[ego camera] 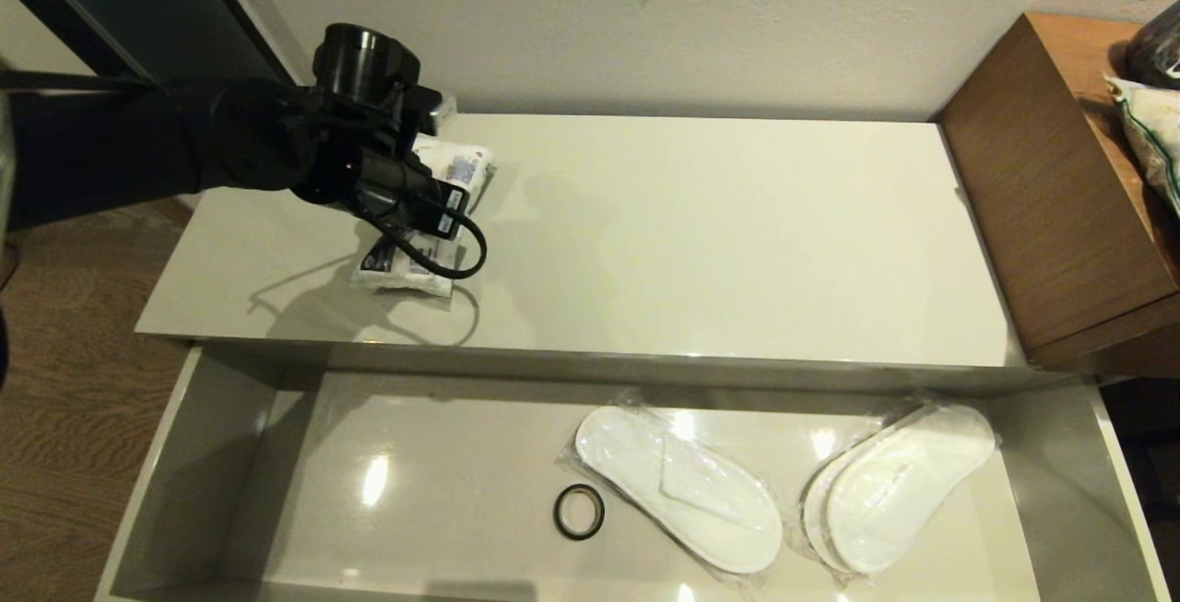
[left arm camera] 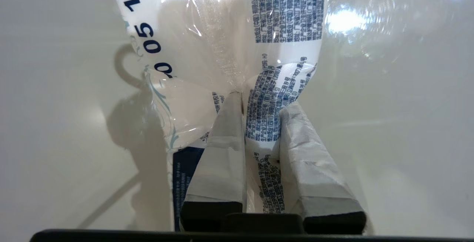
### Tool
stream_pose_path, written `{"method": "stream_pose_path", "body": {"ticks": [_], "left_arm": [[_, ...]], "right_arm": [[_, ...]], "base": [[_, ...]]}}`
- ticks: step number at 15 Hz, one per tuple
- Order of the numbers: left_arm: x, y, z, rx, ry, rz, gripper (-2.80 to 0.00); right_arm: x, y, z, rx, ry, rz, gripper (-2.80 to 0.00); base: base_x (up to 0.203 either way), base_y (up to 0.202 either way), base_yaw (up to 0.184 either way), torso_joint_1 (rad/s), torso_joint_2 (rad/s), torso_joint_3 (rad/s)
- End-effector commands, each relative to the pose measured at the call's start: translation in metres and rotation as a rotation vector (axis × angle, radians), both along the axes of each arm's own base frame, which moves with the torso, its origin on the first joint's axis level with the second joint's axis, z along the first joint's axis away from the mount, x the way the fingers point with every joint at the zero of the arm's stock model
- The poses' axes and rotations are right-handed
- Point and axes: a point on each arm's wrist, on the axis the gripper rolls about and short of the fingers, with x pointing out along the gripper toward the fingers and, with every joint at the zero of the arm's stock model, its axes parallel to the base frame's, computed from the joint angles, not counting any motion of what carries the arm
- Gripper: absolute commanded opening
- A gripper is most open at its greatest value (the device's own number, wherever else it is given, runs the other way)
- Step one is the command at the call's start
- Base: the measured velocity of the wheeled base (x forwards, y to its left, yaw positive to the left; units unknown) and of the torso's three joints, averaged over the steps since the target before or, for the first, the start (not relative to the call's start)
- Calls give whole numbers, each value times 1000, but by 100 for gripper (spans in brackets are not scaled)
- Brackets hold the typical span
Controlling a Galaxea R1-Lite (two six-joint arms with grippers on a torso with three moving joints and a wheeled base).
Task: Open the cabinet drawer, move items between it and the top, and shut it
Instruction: Place the tissue on the table
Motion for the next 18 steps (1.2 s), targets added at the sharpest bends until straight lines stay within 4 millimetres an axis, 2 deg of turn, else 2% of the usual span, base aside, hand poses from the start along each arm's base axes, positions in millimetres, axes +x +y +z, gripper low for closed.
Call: {"method": "stream_pose_path", "body": {"ticks": [1,4,6,10,14,18], "left_arm": [[18,-5,-28,24,63,3,0],[14,-4,-19,11,32,1,0],[9,-2,-4,-6,-28,3,0],[-17,6,35,-37,-126,1,0],[-51,12,64,-33,-150,-27,0],[-102,9,74,-27,15,-178,0]], "right_arm": [[0,0,0,0,1,0,-280],[0,0,0,-1,0,0,-280],[0,0,0,0,-1,0,-280],[0,0,0,0,2,0,-280],[0,0,0,0,1,0,-280],[0,0,0,-1,2,0,-280]], "base": [[0,0,0,0,0,0],[0,0,0,0,0,0],[0,0,0,0,0,0],[0,0,0,0,0,0],[0,0,0,0,0,0],[0,0,0,0,0,0]]}}
